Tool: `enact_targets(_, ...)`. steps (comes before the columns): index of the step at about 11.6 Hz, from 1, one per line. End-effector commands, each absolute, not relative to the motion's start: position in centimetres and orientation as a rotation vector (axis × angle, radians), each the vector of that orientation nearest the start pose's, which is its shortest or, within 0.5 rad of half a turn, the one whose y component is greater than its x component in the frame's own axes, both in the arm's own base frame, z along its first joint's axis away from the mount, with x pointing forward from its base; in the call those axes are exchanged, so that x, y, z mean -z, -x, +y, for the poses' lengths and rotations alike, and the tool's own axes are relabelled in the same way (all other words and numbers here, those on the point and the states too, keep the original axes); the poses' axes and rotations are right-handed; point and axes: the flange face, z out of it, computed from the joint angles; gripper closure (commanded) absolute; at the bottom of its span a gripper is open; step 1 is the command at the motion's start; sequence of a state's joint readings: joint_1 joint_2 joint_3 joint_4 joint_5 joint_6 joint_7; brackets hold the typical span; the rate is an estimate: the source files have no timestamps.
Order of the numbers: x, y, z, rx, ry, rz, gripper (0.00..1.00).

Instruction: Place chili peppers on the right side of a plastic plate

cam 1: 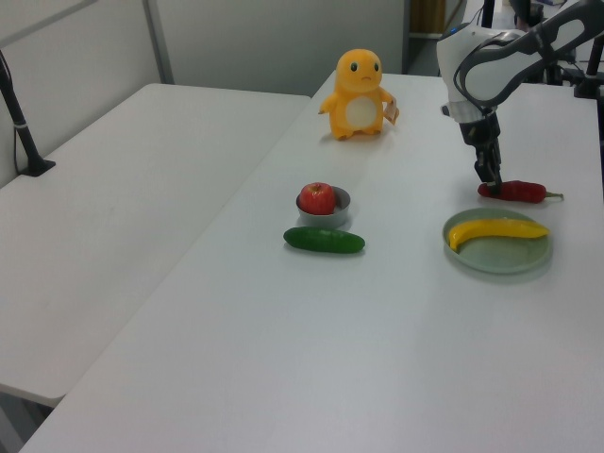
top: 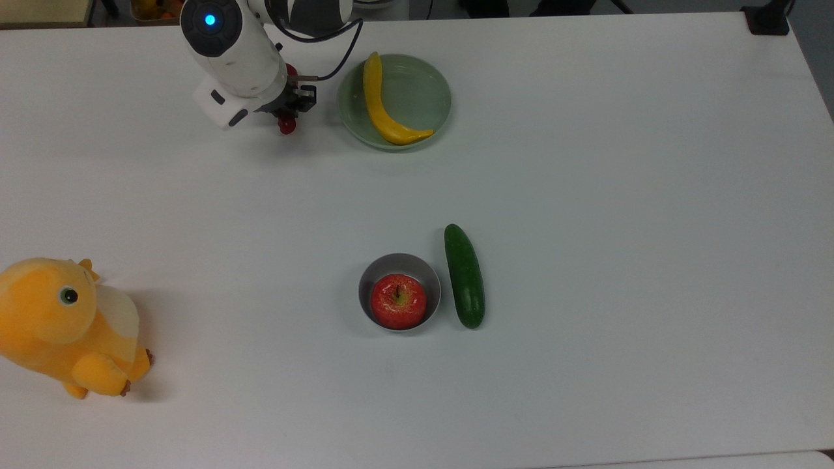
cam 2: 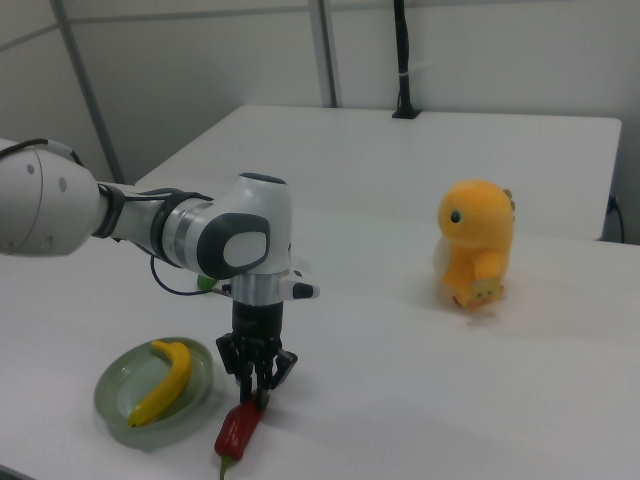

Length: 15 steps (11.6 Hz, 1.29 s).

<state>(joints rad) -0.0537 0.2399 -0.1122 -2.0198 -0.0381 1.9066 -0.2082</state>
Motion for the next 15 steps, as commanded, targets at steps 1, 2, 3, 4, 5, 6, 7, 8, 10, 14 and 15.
enact_targets(1,-31.6,-53.8,-9.7,-0.534,3.093,-0.133,0.91)
enact_targets(2,-32.4,-53.9,-9.6,-0.513,3.098,-0.135,0.91)
enact_targets(3,-33.2,-53.8,-9.6,-0.508,3.098,-0.134,0.91)
enact_targets(4,-33.6,-53.6,-9.5,-0.533,3.09,-0.134,0.91)
enact_targets(5,-34.2,-53.4,-9.2,-0.538,3.085,-0.138,0.91)
enact_targets(6,-34.7,-53.5,-8.6,-0.523,3.081,-0.143,0.9)
enact_targets(7,-34.7,-53.6,-8.1,-0.523,3.077,-0.146,0.9)
enact_targets(8,-35.4,-54.1,-7.4,-0.5,3.079,-0.148,0.9)
enact_targets(10,-35.5,-54.3,-5.8,-0.481,3.049,-0.154,0.89)
enact_targets(14,-35.5,-54.7,-3.3,-0.456,3.021,-0.184,0.88)
enact_targets(15,-35.4,-54.8,-3.0,-0.452,3.011,-0.182,0.86)
